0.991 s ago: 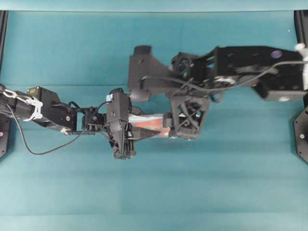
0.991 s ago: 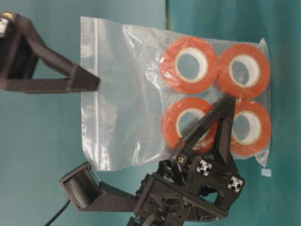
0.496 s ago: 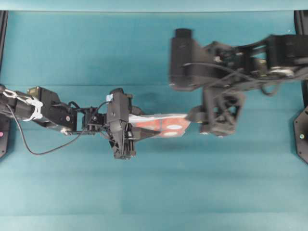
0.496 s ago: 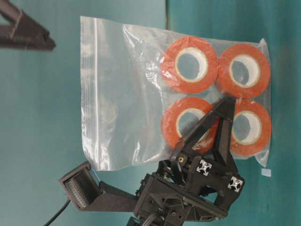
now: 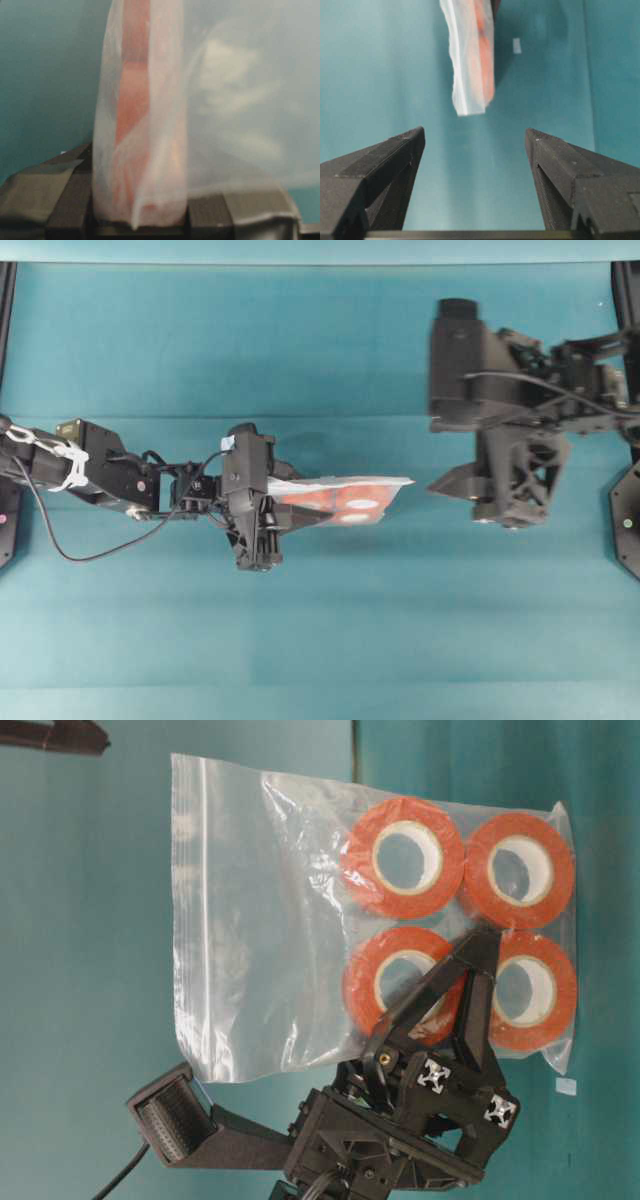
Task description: Hand over the clear zip bag and make it stand upright.
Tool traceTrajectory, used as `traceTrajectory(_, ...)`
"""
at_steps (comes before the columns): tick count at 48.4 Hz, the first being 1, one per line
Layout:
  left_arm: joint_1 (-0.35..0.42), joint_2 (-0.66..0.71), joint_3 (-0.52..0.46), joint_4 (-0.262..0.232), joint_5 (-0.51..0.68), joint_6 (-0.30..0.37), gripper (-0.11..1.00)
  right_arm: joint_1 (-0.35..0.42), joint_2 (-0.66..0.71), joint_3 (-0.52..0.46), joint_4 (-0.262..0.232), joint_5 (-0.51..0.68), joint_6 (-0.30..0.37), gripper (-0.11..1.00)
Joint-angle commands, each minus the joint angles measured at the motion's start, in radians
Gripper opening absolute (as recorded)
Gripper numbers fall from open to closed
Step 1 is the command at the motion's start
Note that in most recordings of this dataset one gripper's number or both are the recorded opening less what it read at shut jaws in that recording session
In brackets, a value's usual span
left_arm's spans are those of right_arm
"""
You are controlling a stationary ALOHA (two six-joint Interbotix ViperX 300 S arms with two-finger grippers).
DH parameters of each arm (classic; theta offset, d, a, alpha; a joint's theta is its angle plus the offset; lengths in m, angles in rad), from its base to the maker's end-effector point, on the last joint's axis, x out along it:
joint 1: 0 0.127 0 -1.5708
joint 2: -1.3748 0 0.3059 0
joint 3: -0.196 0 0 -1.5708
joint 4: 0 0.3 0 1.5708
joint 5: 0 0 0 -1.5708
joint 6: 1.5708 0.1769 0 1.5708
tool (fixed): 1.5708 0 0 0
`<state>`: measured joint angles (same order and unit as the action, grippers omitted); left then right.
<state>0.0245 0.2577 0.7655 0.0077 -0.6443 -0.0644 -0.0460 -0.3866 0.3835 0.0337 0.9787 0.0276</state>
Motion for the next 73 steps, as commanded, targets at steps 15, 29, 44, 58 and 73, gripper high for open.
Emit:
traceTrajectory(15,-0.003,-0.011,-0.008,0.002,-0.005,0.0,0.23,0.003,-0.115,0.087,0.002,-0.106,0.012,0.84)
traceTrajectory(29,-0.003,-0.011,-0.008,0.003,-0.003,0.0,0.23,0.002,-0.153,0.124,0.002,-0.109,0.06,0.84)
traceTrajectory(44,-0.003,-0.011,-0.008,0.002,-0.003,0.0,0.23,0.003,-0.156,0.13,0.002,-0.114,0.077,0.84)
traceTrajectory(58,-0.003,-0.011,-0.008,0.002,-0.003,0.0,0.23,0.003,-0.156,0.13,0.002,-0.114,0.078,0.84)
traceTrajectory(73,-0.003,-0.011,-0.006,0.002,-0.003,0.0,0.23,0.006,-0.153,0.138,0.002,-0.114,0.078,0.84)
